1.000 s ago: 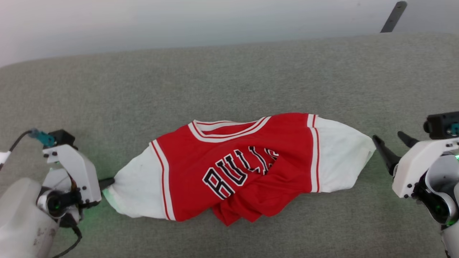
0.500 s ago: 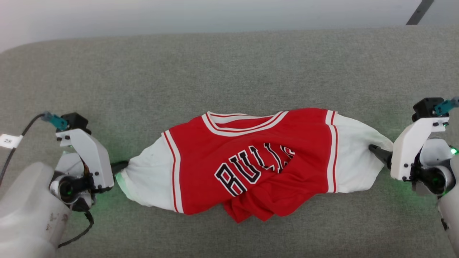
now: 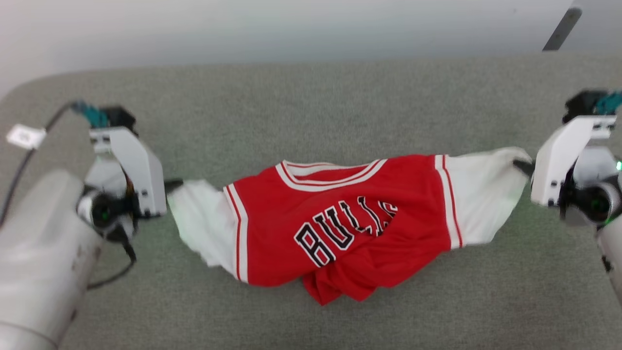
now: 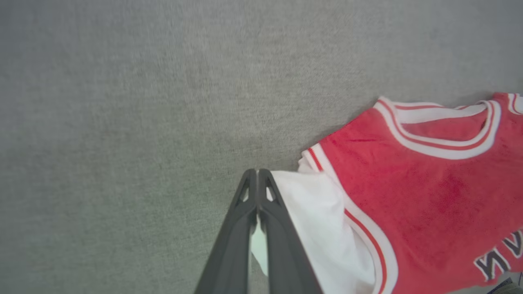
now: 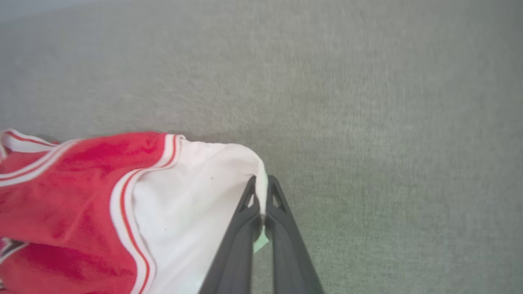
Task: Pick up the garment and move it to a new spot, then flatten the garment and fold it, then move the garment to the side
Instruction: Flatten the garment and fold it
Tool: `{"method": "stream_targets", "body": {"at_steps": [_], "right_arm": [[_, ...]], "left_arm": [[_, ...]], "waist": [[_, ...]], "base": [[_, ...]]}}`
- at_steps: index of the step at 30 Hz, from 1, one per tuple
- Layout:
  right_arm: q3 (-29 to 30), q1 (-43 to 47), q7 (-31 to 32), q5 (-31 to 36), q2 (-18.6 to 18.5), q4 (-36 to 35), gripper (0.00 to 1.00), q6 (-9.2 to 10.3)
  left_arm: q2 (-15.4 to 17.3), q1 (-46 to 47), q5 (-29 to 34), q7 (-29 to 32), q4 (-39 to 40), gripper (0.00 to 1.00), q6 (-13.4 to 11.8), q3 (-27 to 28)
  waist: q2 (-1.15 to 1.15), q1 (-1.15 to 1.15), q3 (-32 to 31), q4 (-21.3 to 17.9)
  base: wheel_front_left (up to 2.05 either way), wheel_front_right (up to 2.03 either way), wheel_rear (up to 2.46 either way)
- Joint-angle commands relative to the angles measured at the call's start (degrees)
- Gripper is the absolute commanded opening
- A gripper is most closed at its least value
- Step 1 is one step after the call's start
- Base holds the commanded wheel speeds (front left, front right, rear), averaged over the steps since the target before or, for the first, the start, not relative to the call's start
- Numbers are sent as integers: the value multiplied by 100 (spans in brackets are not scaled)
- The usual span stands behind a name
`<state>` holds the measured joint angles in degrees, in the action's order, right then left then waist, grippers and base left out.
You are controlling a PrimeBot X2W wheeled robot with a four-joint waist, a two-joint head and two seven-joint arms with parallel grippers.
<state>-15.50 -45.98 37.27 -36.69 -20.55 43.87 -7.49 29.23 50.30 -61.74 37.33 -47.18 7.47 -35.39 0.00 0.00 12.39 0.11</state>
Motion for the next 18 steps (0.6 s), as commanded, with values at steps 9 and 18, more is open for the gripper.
{"method": "stream_targets", "body": {"at_steps": [9, 18], "right_arm": [[-652, -1073, -643, -61, -162, -388, 0, 0], [-1218, -2133, -1526, -48, -143, -290, 0, 1]], "left_arm": [[-60, 1381, 459, -70, 219, 0, -5, -252], [-90, 2280, 558, -451, 297, 0, -5, -259]], "waist": [[0, 0, -1051, 31], [0, 0, -1345, -22]], "base": [[0, 0, 0], [0, 0, 0]]}}
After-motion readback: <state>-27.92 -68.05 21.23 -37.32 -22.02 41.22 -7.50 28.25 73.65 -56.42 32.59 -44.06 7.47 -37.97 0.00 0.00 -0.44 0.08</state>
